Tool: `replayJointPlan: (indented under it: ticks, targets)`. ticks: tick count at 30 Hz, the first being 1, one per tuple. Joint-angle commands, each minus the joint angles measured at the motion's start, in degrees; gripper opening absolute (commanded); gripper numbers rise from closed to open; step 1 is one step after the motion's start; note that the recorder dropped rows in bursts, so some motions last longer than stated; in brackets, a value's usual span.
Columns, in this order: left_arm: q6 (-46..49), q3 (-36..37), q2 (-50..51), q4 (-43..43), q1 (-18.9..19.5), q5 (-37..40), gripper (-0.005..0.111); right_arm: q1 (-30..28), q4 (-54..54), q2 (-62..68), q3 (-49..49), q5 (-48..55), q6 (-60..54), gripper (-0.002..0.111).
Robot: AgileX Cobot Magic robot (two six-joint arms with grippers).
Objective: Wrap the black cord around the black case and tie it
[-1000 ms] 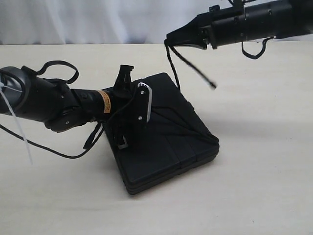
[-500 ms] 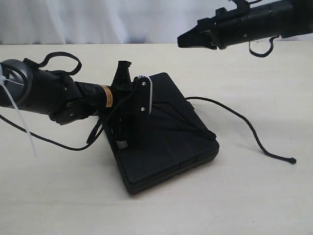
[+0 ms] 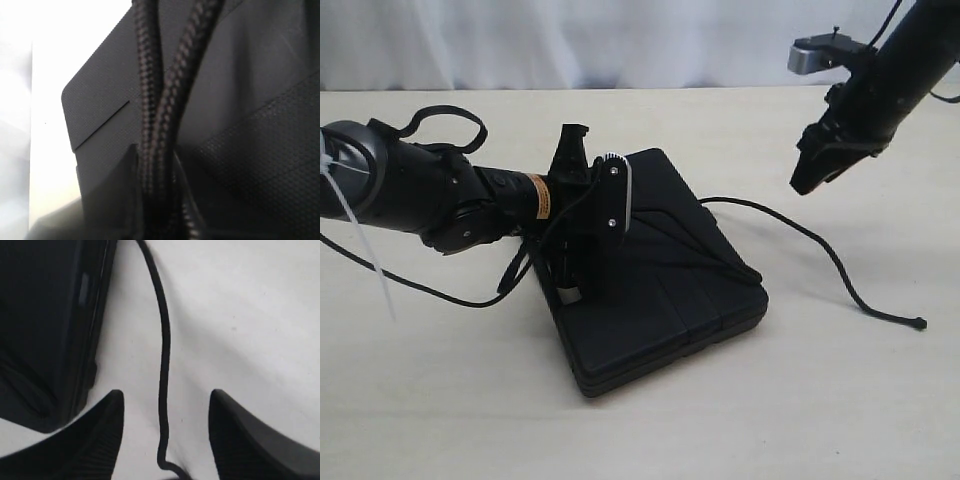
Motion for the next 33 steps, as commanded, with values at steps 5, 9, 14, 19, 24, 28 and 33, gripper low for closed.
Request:
replayJointPlan:
  ticks: [5,9,14,19,24,28,33]
  targets:
    - [-0.9,0.4,0.3,-0.4,-0.2,3.5,0.000,0.6,-4.2,-0.4,7.9,-2.5,1.8,0.053]
    - [-0.9,0.4,0.3,-0.4,-0.2,3.2,0.000,0.6,-4.3,-0.4,11.4,-6.4,1.4,0.053]
    - [-0.9,0.4,0.3,-0.4,-0.2,3.2,0.000,0.6,-4.1,-0.4,14.8,-12.2,0.9,0.046]
    - [-0.9,0.4,0.3,-0.4,-0.2,2.7,0.000,0.6,-2.3,-0.4,15.4,-13.8,0.3,0.014]
    - [-1.0,0.4,0.3,-0.4,-0.2,1.5,0.000,0.6,9.3,-1.2,15.3,-13.7,-4.1,0.004]
    - [-1.0,0.4,0.3,-0.4,-0.2,0.8,0.000,0.4,20.2,-4.3,15.3,-13.8,-8.9,0.004]
    - [-1.0,0.4,0.4,1.0,-0.2,-1.5,0.000,0.4,37.0,-7.7,15.3,-16.4,-14.3,0.004]
